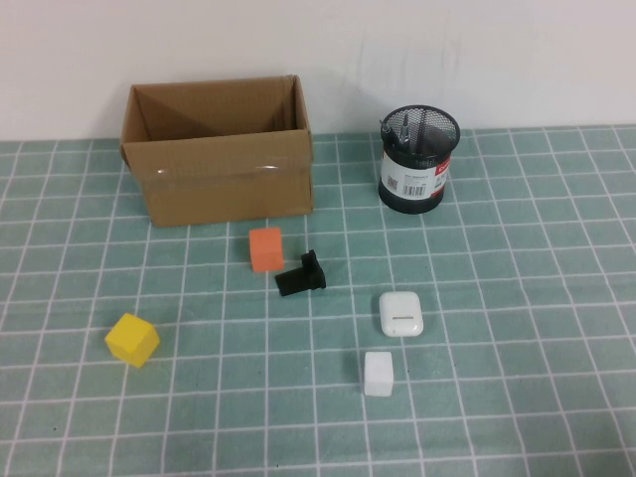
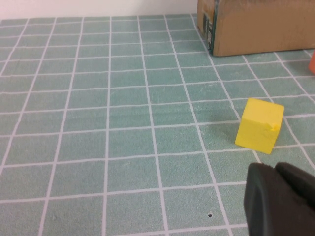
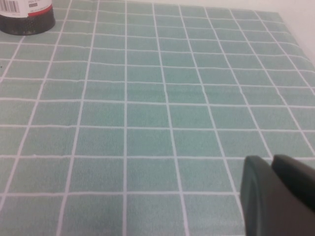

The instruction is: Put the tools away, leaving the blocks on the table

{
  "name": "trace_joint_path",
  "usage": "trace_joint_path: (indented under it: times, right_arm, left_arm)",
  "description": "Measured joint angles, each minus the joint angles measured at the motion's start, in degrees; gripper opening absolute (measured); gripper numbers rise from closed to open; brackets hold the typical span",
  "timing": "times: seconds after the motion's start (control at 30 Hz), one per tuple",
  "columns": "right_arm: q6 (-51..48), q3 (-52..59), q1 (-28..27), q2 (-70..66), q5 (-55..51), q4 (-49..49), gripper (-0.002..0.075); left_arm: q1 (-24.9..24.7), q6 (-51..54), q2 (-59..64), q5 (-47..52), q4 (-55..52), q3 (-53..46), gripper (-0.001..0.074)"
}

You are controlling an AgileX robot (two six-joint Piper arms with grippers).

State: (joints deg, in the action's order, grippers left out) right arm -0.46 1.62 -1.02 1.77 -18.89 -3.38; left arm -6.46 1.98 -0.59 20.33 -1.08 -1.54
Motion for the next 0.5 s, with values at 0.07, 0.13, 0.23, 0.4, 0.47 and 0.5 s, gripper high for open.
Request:
trace_joint_path:
  times: [0.07,0.13,0.23,0.4,0.47,0.5]
  right_arm:
    - [0.00,0.00,0.00,0.00,0.00,0.00,-0.0009]
    - [0.00,0.00,0.00,0.00,0.00,0.00,-0.0009]
    - [0.46,-0.08,0.31,-1.01,-2.91,0.34,-0.0011]
    - [0.46,-0.08,0.31,-1.01,-2.91,0.34,-0.0011]
    - [0.46,-0.08,0.31,-1.01,-2.91,0.34,-0.0011]
    - [0.46,-0.08,0.31,-1.01,-2.91,0.34,-0.0011]
  left_arm:
    - [0.00,0.00,0.00,0.00,0.00,0.00,-0.0004]
    - [0.00,0.00,0.00,0.00,0.00,0.00,-0.0003]
    - [0.00,0.00,0.00,0.00,0.00,0.00,-0.0004]
    - [0.00,0.00,0.00,0.00,0.00,0.00,-0.0004]
    - [0.00,0.00,0.00,0.00,0.00,0.00,-0.0004]
    - [0.00,0.00,0.00,0.00,0.00,0.00,-0.0004]
